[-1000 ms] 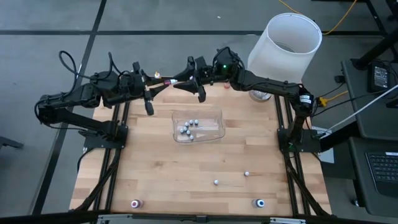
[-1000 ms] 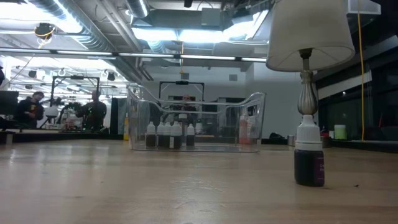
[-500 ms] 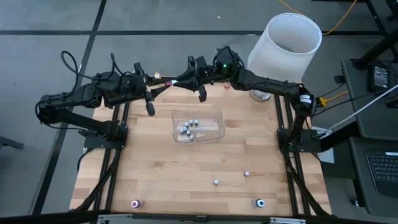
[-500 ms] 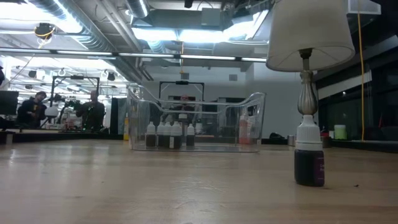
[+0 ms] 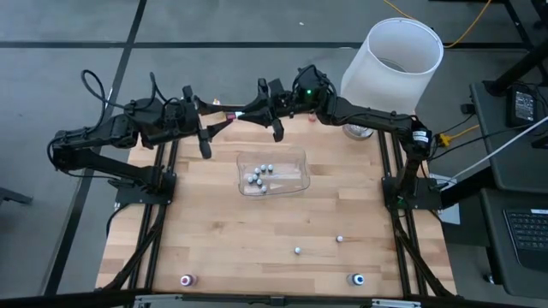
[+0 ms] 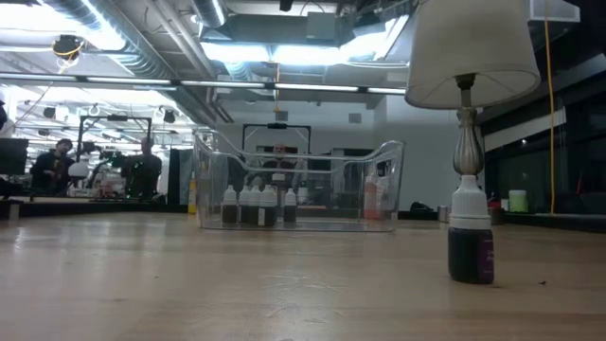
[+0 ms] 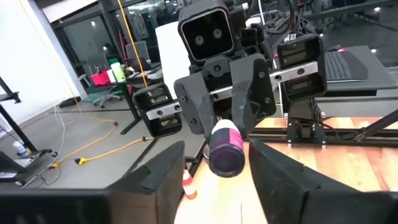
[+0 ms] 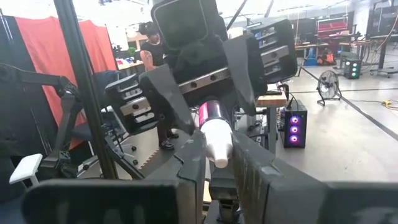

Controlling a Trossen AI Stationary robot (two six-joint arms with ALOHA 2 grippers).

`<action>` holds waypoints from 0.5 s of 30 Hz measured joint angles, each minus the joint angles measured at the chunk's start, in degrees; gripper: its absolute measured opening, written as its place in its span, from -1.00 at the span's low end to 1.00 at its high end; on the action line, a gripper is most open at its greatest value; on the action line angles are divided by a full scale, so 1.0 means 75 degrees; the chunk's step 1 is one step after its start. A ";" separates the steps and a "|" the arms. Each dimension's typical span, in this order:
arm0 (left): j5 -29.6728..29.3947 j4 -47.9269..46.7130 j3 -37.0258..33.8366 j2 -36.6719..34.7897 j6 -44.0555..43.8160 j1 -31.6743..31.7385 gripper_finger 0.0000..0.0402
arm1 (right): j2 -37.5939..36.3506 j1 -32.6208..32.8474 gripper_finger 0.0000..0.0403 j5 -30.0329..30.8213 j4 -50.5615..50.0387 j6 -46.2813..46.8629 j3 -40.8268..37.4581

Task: Pick & Place food coloring
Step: Put the pink food coloring bottle into the transparent bin

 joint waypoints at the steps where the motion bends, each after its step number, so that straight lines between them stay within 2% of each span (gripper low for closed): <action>1: 0.0000 -0.0008 0.0000 0.0000 0.0000 0.0000 -0.08 | 0.0000 0.0000 -0.67 -0.0003 0.0000 0.0000 0.0000; 6: -0.0135 -0.0177 0.0020 -0.0134 0.0020 0.0000 0.10 | 0.0000 -0.0003 -0.67 -0.0009 -0.0176 0.0000 0.0000; 10: -0.0310 -0.1124 0.0593 -0.0168 0.0040 0.0000 0.17 | -0.0001 -0.0029 -0.67 -0.0015 -0.0626 0.0003 0.0000; 15: -0.0749 -0.2242 0.1306 -0.0181 -0.0022 0.0000 0.17 | -0.0220 -0.0055 -0.67 0.0243 -0.2416 -0.0346 0.0000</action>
